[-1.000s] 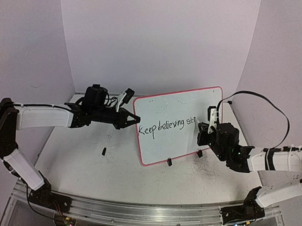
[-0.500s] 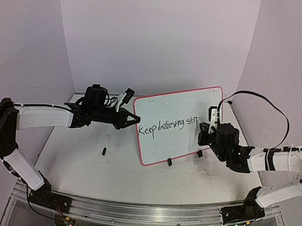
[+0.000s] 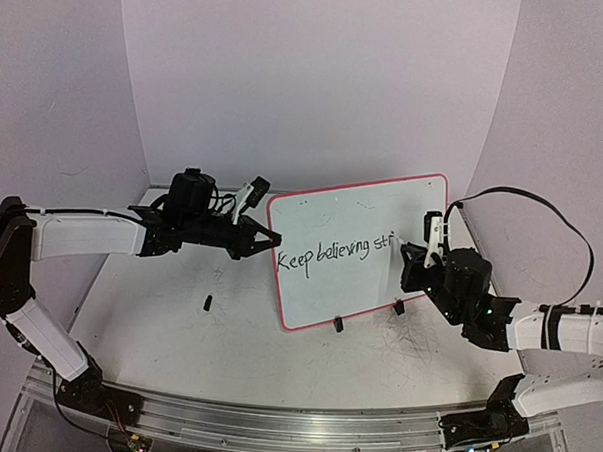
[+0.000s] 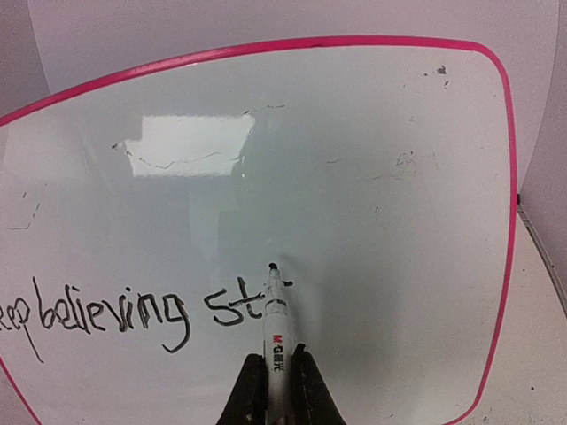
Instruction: Write a sentence on the whiteboard
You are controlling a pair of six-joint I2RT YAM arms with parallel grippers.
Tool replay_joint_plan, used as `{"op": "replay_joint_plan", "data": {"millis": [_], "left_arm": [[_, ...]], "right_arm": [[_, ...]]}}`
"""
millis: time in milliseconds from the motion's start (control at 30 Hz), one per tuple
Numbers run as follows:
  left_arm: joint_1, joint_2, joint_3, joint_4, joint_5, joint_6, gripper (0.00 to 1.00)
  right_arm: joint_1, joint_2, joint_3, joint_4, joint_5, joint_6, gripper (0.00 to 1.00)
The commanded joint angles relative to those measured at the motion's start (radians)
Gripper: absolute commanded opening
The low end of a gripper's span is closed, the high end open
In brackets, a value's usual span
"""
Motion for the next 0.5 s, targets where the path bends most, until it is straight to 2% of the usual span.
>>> {"op": "replay_joint_plan", "data": {"millis": [0, 267, 467], "left_arm": [[0.001, -0.005, -0.007, -0.058, -0.090, 0.095, 0.00], [0.001, -0.013, -0.007, -0.060, -0.102, 0.100, 0.00], [0.001, -0.008, -0.007, -0.063, -0.101, 0.100, 0.00]], "right_arm": [[-0.006, 0.026, 0.024, 0.034, -0.007, -0.021, 0.00], [-0.006, 0.011, 0.004, -0.032, 0.124, 0.013, 0.00], [-0.056, -0.009, -0.017, 0.018, -0.014, 0.005, 0.00]]}}
